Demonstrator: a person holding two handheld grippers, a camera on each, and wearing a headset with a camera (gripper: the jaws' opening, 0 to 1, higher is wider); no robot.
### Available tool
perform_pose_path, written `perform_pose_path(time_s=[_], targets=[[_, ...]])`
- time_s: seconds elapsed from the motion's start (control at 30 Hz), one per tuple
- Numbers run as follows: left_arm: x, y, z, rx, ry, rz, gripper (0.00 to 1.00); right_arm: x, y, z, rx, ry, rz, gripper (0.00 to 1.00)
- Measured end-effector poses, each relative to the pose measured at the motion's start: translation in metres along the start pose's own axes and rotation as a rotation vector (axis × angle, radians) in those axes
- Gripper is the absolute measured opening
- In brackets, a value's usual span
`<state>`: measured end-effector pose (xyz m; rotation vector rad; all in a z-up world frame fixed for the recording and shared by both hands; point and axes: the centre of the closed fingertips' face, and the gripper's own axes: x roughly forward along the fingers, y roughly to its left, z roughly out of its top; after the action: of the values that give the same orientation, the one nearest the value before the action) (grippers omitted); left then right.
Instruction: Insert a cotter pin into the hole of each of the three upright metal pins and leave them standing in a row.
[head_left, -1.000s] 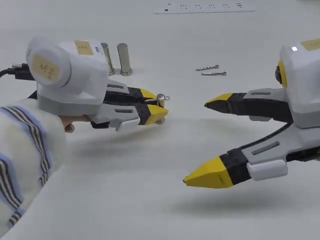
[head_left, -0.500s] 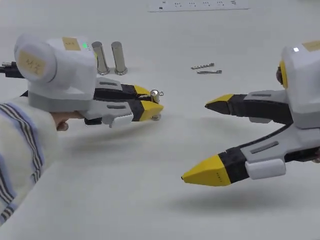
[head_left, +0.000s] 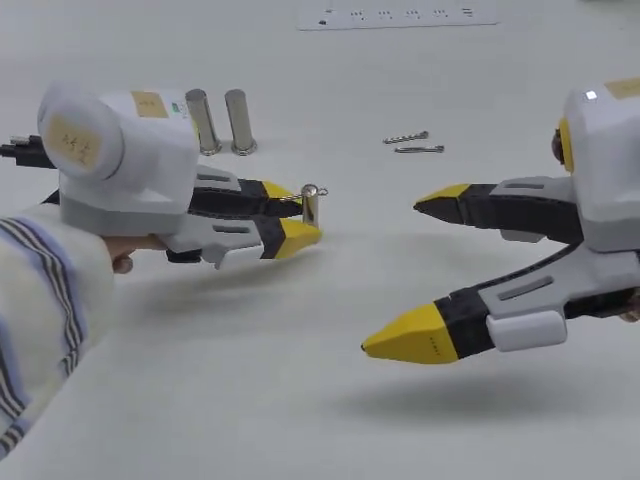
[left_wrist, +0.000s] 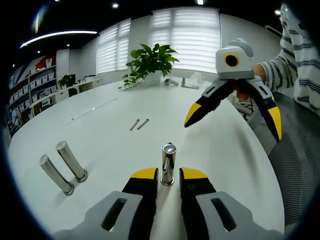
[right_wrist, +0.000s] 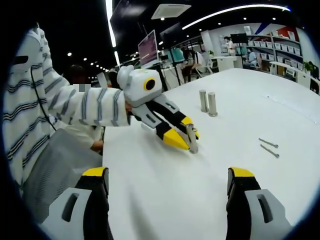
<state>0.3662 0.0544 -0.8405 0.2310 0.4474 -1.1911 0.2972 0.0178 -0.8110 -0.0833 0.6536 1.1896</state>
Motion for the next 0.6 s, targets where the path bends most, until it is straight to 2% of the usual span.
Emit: perform_pose_path(time_s=[0.17,0.23,0.3,0.47,0.53,0.6], targets=[[-0.007,0.005,-0.005,0.008,0.022,0.022,0.24,-0.001,0.0,0.0,-0.004,0.005,0.005,1.0],[-0.013,0.009,-0.01,0.02,0.048,0.038,0.24,-0.001,0.001,0.001,-0.009,-0.005,0.006,1.0],[-0.019,0.013,-0.013,0.014,0.057,0.048,0.25,-0.002,0.0,0.003,-0.016,-0.011,0.002,1.0],[-0.038,0.03,-0.022,-0.006,0.08,0.098,0.25,-0.004,-0.001,0.005,-0.027,-0.02,-0.006,1.0],[-0.045,0.041,-0.024,-0.029,0.082,0.138,0.26,-0.004,-0.002,0.006,-0.027,-0.022,-0.007,1.0],[-0.052,0.054,-0.025,-0.12,0.058,0.183,0.26,-0.005,-0.002,0.005,-0.027,-0.019,-0.006,1.0]])
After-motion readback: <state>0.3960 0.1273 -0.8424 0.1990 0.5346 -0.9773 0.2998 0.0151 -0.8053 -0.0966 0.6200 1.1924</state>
